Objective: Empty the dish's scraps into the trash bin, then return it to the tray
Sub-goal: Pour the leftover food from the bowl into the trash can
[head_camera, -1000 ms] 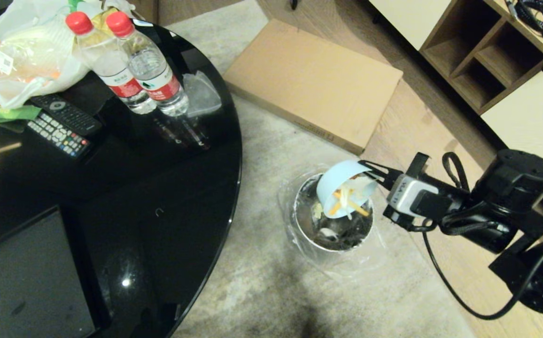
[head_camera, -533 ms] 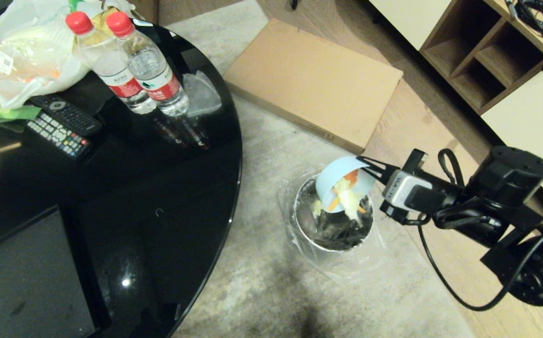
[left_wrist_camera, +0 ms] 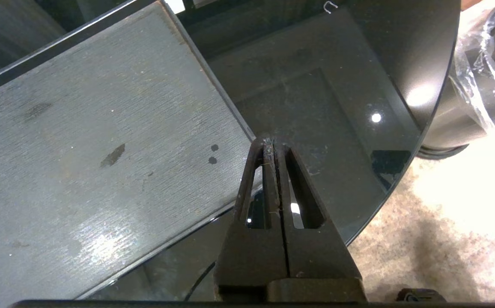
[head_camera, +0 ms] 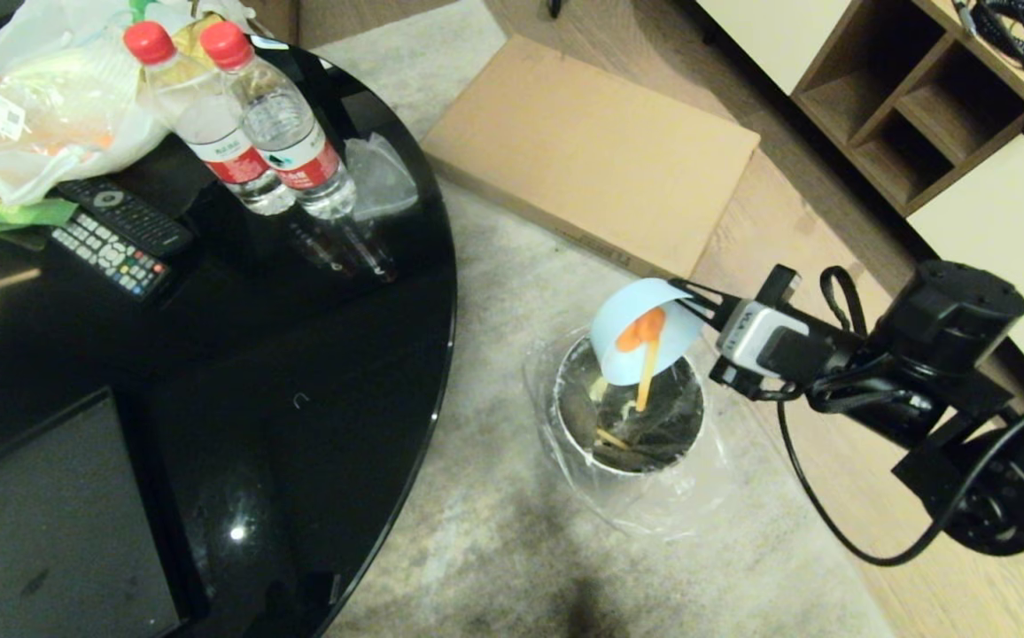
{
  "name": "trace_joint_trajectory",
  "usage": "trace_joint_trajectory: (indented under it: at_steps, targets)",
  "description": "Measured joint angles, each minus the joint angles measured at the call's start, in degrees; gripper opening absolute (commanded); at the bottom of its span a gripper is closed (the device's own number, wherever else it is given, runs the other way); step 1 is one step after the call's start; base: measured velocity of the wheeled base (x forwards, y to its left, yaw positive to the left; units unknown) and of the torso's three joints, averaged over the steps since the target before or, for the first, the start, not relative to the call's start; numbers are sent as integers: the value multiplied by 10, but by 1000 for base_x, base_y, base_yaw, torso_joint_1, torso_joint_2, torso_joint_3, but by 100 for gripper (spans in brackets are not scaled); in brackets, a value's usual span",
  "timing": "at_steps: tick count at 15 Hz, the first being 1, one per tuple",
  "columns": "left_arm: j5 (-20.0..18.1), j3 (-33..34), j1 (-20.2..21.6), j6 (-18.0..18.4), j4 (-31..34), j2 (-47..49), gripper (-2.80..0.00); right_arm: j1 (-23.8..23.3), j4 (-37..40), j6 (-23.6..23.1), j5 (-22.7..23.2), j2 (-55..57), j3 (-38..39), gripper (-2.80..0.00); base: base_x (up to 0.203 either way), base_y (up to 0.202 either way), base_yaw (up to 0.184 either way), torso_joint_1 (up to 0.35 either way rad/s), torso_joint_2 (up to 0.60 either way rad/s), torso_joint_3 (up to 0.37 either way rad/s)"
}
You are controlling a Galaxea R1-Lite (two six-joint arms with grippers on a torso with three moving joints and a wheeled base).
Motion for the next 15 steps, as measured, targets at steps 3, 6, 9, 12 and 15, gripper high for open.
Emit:
trace_joint_trajectory:
  at_steps: [3, 6, 9, 12, 15]
  targets:
    - [0, 0, 0, 0, 0, 0, -280, -1, -40, 22, 2, 5, -12, -280, 0, 0, 0, 0, 0, 0]
    - [0, 0, 0, 0, 0, 0, -280, -1, -72, 71, 1, 6, -10, -280, 0, 0, 0, 0, 0, 0]
    - [0, 0, 0, 0, 0, 0, -280, -1, -80, 132, 2, 3, 5, -280, 0, 0, 0, 0, 0, 0]
    - [0, 0, 0, 0, 0, 0, -280, -1, -80, 170, 2, -9, 25, -280, 0, 0, 0, 0, 0, 0]
    - [0, 0, 0, 0, 0, 0, -280, 0, -80, 196, 2, -22, 35, -280, 0, 0, 0, 0, 0, 0]
